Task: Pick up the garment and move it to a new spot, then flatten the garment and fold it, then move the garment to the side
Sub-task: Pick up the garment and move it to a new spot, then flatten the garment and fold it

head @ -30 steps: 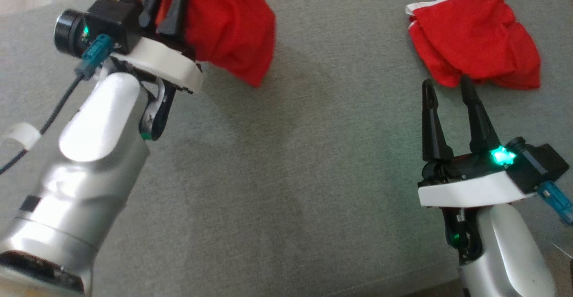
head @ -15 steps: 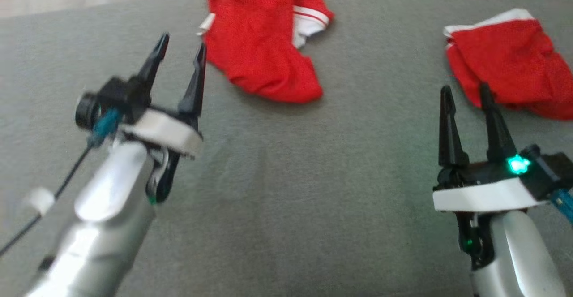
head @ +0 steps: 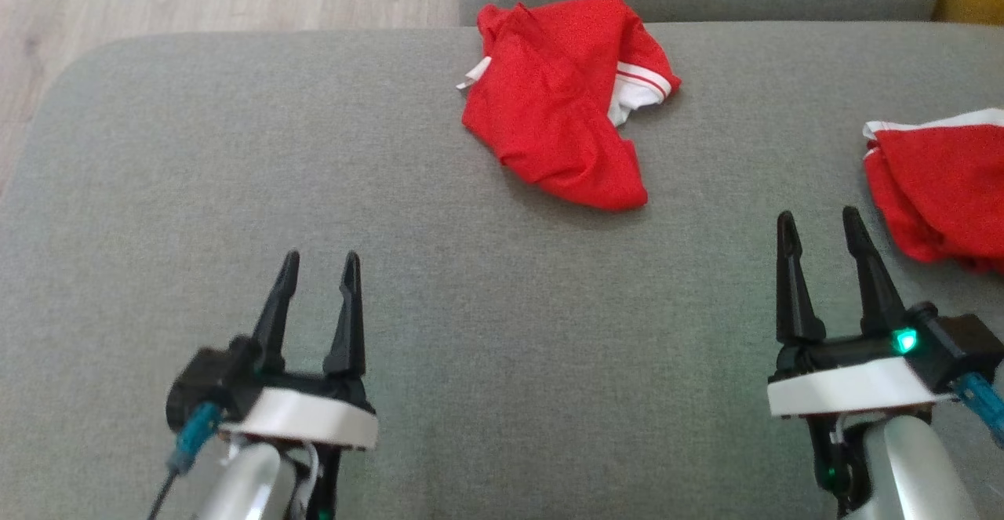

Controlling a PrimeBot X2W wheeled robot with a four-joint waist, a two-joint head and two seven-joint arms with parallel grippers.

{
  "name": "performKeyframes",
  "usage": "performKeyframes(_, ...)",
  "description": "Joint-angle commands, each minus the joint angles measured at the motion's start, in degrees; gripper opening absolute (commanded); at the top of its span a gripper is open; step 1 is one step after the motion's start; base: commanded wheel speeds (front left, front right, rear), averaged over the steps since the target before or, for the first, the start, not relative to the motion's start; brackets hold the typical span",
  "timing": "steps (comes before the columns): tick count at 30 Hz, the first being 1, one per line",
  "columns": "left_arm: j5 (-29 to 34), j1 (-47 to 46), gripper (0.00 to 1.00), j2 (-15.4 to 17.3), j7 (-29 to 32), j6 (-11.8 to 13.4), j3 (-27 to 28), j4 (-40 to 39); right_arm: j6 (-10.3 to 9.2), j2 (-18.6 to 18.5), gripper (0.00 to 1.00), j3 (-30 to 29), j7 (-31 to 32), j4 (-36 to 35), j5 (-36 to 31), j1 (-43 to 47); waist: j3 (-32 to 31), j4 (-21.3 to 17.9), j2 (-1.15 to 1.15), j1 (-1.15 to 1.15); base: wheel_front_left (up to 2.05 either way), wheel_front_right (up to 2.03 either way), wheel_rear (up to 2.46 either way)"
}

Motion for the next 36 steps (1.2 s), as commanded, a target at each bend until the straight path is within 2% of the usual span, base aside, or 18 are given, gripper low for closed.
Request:
performKeyframes(1,0.7,-0.8,1.0,-0.5,-0.5,-0.1,3.5,-2.6,-0.05,-0.2,1.0,1.5,-0.6,-1.5,-0.3,-0.5,-0.4,0.5,0.0,0.01,0.0,0.0,0.0)
performKeyframes(8,4.7,1.3,1.0,-5.1,-0.5,-3.0,7.2,-3.8,-0.05,-0.2,1.0,1.7,-0.6,-0.7,-2.5,-1.7,0.7,2.3,0.0,0.01,0.0,0.0,0.0)
performKeyframes(12,6.4,0.0,1.0,-6.4,-0.5,-4.7,8.0,-3.1,-0.05,-0.2,1.0,3.5,0.4,1.6,-4.8,-6.2,2.5,3.9,0.0,0.01,0.0,0.0,0.0)
performKeyframes(15,7.1,-0.9,1.0,-7.3,-0.5,-5.5,8.1,-2.5,-0.05,-0.2,1.0,5.0,3.4,4.7,-6.0,-10.9,3.8,5.6,0.0,0.01,0.0,0.0,0.0)
performKeyframes(19,7.2,-1.7,1.0,-8.1,-0.5,-6.4,7.6,-1.7,-0.05,-1.1,1.0,6.1,8.8,11.8,-4.3,-18.0,5.5,8.3,0.0,0.01,0.0,0.0,0.0)
performKeyframes(25,5.8,-2.3,1.0,-8.4,-0.5,-6.7,6.2,-1.1,-0.05,-3.5,1.0,4.9,15.4,26.6,-1.0,-26.7,6.8,12.2,0.0,0.01,0.0,0.0,0.0)
performKeyframes(29,4.5,-2.2,1.0,-8.4,-0.5,-6.1,5.2,-1.3,-0.05,-3.8,1.0,4.3,17.1,34.7,0.5,-30.3,7.0,13.8,0.0,0.01,0.0,0.0,0.0)
performKeyframes(32,4.3,-2.1,1.0,-8.4,-0.5,-5.7,4.7,-1.5,-0.05,-3.7,1.0,5.8,17.7,39.2,1.2,-31.8,7.0,14.2,0.0,0.01,0.0,0.0,0.0)
performKeyframes(33,4.2,-2.0,1.0,-8.4,-0.5,-5.6,4.7,-1.5,-0.05,-3.6,0.6,6.7,17.7,40.2,1.6,-32.2,7.0,14.3,0.0,0.01,0.0,0.0,0.0)
performKeyframes(34,4.1,-2.0,1.0,-8.4,-0.5,-5.5,4.6,-1.5,-0.05,-3.6,0.0,8.0,17.2,40.8,2.0,-32.5,7.0,14.2,0.0,0.01,0.0,0.0,0.0)
performKeyframes(36,4.1,-2.0,1.0,-8.4,-0.5,-5.2,4.6,-1.5,-0.05,-3.8,0.0,10.3,15.4,41.5,2.2,-33.0,6.8,13.8,0.0,0.01,0.0,0.0,0.0)
